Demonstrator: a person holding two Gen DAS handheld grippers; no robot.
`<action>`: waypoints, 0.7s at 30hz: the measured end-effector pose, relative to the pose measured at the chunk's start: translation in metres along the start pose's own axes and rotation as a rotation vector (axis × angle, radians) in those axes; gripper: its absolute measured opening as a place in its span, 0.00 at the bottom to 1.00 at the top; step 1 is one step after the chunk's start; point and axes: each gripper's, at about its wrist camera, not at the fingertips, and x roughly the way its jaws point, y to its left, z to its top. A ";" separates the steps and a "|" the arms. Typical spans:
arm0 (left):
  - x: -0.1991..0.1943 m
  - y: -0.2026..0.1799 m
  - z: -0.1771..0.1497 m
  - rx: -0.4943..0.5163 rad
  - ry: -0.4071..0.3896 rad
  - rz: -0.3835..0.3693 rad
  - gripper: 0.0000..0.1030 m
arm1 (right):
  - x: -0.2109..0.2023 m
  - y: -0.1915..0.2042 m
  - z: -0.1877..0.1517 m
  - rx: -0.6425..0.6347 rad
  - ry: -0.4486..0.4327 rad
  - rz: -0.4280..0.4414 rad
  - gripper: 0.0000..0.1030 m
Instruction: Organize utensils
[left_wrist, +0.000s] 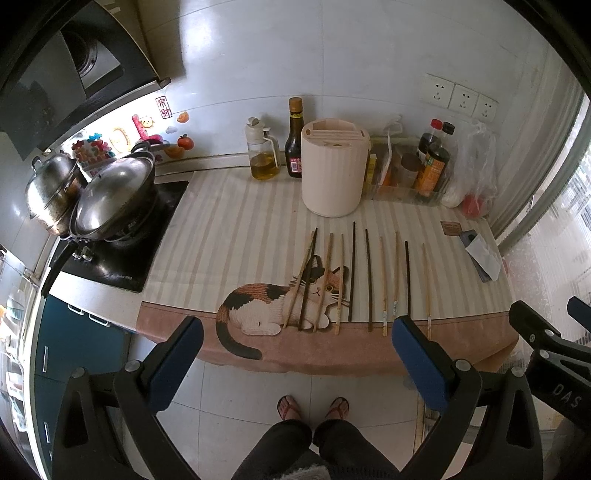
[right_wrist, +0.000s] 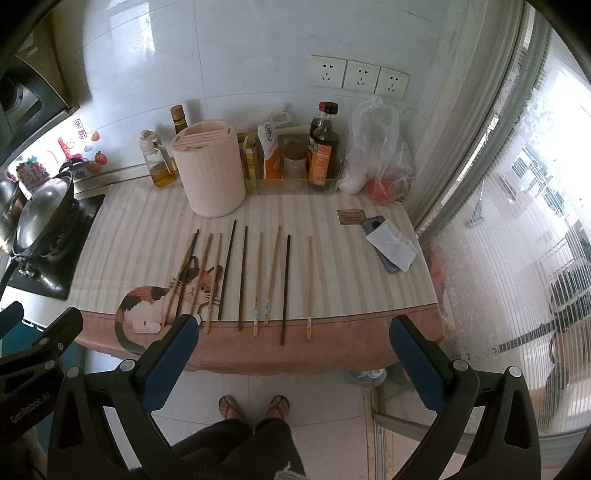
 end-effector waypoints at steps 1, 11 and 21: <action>0.000 0.000 0.000 0.001 -0.001 0.000 1.00 | -0.001 0.000 0.000 0.001 -0.001 -0.001 1.00; 0.000 0.000 0.000 0.000 0.000 0.001 1.00 | -0.006 0.004 0.000 -0.001 -0.006 -0.001 1.00; -0.001 0.002 0.000 -0.003 -0.003 0.001 1.00 | -0.012 0.005 0.002 0.009 -0.017 0.009 1.00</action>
